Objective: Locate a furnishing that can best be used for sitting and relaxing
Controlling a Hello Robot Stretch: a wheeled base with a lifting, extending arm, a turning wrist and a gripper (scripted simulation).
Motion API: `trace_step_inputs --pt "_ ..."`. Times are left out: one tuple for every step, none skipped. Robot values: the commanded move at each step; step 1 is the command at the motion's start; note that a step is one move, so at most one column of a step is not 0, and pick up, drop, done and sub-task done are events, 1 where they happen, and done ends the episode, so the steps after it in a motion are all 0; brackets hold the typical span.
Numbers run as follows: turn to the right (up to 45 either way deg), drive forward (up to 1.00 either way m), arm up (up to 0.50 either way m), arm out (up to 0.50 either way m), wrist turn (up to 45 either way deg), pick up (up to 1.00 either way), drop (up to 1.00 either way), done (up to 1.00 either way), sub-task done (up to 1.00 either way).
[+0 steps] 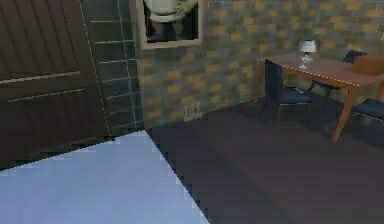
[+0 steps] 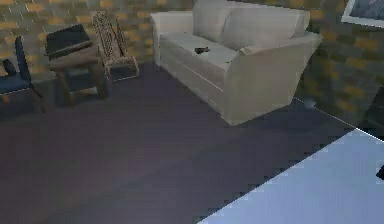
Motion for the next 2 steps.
trace_step_inputs --pt "45.0 0.0 0.0 0.0 0.0 0.0 0.0 0.0 0.0" --pt "45.0 0.0 0.0 0.0 0.0 0.0 0.0 0.0 0.0"
